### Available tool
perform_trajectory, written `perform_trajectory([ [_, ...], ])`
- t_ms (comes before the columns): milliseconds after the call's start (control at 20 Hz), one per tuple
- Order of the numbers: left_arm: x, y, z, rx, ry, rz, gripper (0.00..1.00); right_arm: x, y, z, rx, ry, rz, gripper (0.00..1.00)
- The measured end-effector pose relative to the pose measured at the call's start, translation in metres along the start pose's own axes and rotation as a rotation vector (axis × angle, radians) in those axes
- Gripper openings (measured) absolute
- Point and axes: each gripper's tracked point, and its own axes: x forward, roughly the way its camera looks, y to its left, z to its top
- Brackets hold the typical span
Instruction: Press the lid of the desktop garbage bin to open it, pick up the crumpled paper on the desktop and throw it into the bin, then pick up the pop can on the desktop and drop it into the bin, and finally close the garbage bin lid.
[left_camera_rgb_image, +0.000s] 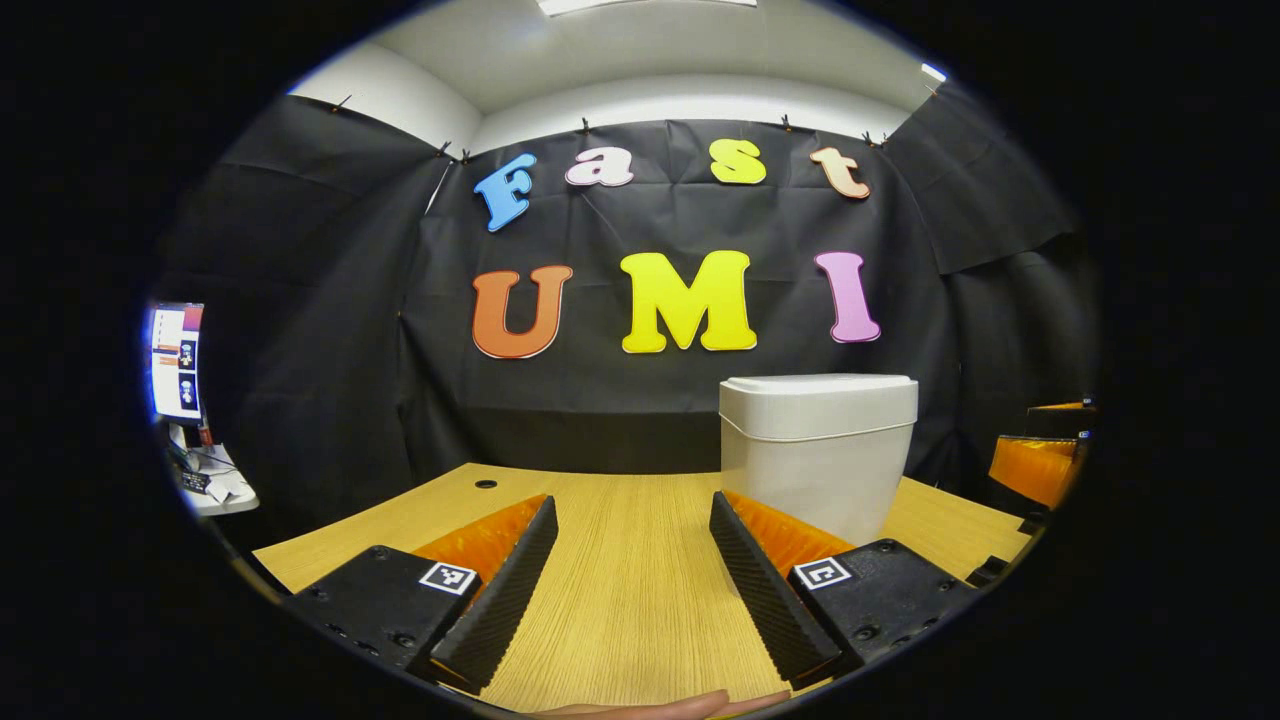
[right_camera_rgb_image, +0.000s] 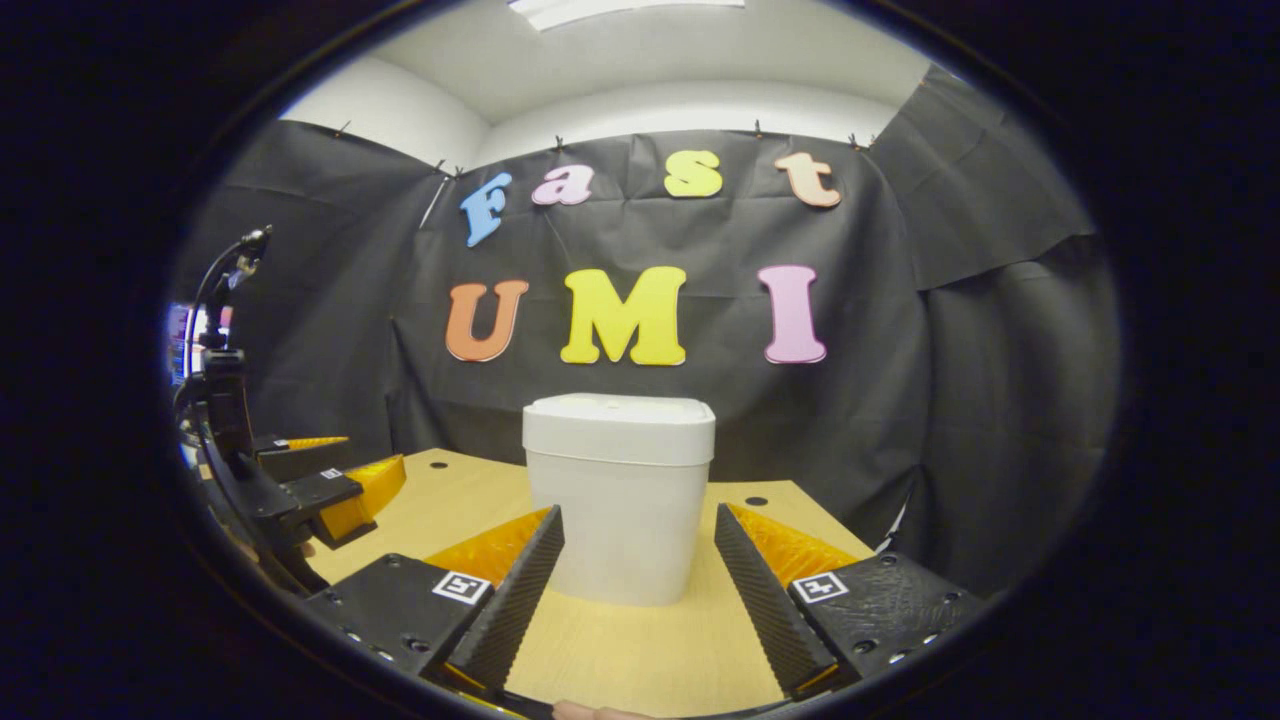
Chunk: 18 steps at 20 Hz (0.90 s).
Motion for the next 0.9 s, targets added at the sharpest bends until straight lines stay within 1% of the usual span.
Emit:
perform_trajectory([
  [250, 0.001, -0.006, -0.002, 0.011, 0.007, -0.006, 0.99, 0.002, 0.002, -0.011, -0.017, 0.031, 0.006, 0.94],
  [550, -0.001, -0.010, 0.000, 0.027, -0.002, -0.009, 0.99, 0.001, -0.002, -0.003, -0.014, 0.020, 0.006, 0.94],
  [900, -0.002, -0.011, 0.000, 0.059, -0.012, 0.005, 0.99, 0.000, 0.002, -0.009, -0.021, 0.036, 0.011, 0.93],
])
